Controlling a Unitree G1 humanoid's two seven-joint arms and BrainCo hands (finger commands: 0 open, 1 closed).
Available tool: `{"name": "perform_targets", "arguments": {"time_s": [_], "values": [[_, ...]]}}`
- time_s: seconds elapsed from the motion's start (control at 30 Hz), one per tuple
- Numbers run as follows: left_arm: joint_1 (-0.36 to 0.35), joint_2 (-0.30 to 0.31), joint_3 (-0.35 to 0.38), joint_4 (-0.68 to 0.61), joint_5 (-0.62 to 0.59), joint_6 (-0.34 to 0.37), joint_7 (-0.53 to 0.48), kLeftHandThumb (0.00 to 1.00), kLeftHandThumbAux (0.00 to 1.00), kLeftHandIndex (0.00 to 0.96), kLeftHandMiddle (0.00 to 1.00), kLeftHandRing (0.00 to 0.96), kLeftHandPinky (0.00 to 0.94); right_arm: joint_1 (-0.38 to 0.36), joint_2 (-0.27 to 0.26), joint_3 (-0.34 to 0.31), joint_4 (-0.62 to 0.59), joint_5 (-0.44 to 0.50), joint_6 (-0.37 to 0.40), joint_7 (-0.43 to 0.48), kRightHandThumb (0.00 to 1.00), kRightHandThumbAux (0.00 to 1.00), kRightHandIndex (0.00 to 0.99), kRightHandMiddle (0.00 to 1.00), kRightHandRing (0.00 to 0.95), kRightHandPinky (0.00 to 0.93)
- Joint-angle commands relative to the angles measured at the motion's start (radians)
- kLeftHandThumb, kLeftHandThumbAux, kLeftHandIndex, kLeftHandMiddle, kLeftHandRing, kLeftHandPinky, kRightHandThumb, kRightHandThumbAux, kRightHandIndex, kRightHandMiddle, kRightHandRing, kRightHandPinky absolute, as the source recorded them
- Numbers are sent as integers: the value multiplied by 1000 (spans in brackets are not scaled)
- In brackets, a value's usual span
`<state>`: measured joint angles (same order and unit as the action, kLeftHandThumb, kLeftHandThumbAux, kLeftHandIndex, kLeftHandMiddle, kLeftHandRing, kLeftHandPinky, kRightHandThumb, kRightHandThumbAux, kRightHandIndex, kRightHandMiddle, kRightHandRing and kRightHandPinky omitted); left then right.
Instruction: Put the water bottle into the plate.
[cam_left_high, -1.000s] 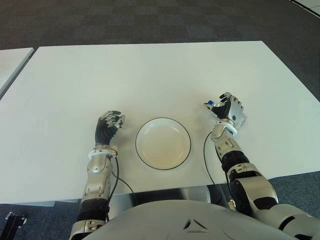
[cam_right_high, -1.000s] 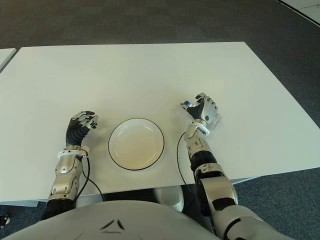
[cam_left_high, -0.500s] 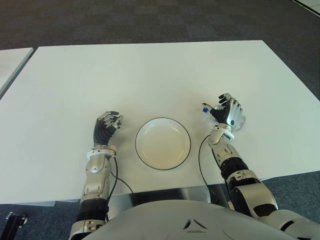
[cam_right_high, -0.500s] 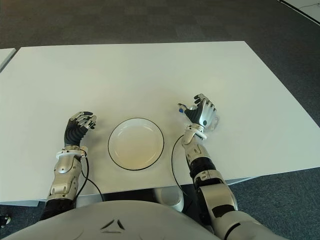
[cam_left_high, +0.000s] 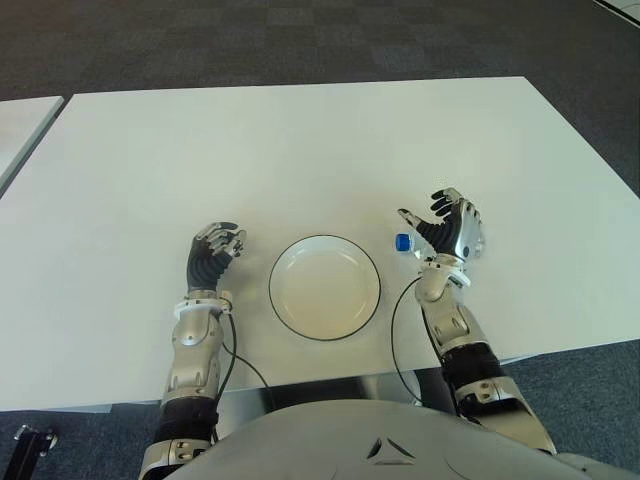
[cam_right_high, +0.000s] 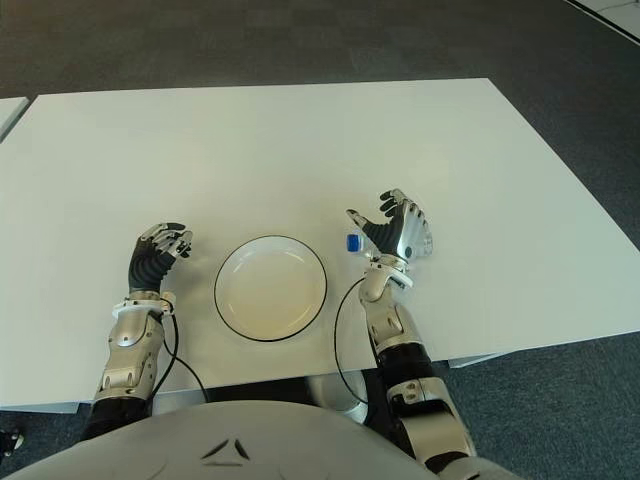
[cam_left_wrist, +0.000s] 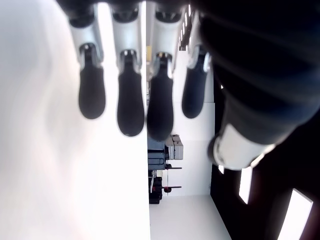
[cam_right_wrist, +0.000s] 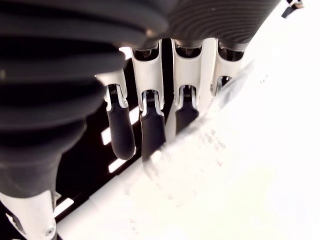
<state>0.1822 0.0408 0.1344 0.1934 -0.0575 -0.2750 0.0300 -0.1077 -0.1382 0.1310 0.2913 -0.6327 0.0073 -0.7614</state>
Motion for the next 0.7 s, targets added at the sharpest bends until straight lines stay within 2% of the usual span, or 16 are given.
{"name": "perform_targets", "arguments": {"time_s": [0.03, 0.2, 0.33, 0.43, 0.5, 0.57, 0.6, 0.63, 0.67, 0.7], "values": [[10, -6, -9, -13, 10, 7, 0, 706, 711, 432, 603, 597, 583, 44, -10, -6, -82, 23, -15, 56, 719, 716, 439, 867, 870, 883], [11, -7, -10, -16, 20, 16, 8, 706, 712, 432, 596, 591, 575, 75, -28, -8, -152, 32, -50, 98, 716, 716, 439, 874, 877, 881], [11, -12, -9, -18, 16, 19, 4, 706, 712, 432, 593, 590, 577, 94, -75, 1, -195, 20, -118, 133, 712, 716, 439, 868, 869, 866], [11, -14, -9, -19, 18, 21, 6, 706, 712, 432, 592, 588, 571, 118, -115, 2, -245, 6, -116, 196, 708, 715, 437, 857, 857, 848], [12, -16, -9, -21, 21, 23, 8, 706, 712, 432, 590, 584, 564, 138, -136, -2, -282, 7, -104, 248, 700, 715, 429, 809, 800, 760], [12, -17, -9, -23, 26, 25, 11, 706, 712, 432, 589, 583, 562, 170, -160, -8, -341, 11, -71, 323, 696, 715, 425, 741, 729, 682], [13, -18, -9, -24, 29, 26, 12, 706, 712, 432, 588, 582, 562, 187, -172, -11, -373, 13, -51, 364, 692, 716, 419, 625, 618, 583], [14, -19, -9, -25, 32, 26, 13, 706, 712, 432, 588, 581, 562, 216, -191, -12, -437, 3, 9, 448, 690, 716, 417, 583, 579, 547], [15, -20, -9, -26, 34, 27, 13, 706, 712, 432, 588, 581, 563, 236, -203, -13, -483, -5, 53, 508, 614, 653, 310, 445, 456, 449], [15, -20, -9, -27, 36, 27, 14, 706, 712, 432, 587, 580, 564, 259, -223, -9, -544, -32, 125, 598, 563, 612, 240, 355, 378, 386]]}}
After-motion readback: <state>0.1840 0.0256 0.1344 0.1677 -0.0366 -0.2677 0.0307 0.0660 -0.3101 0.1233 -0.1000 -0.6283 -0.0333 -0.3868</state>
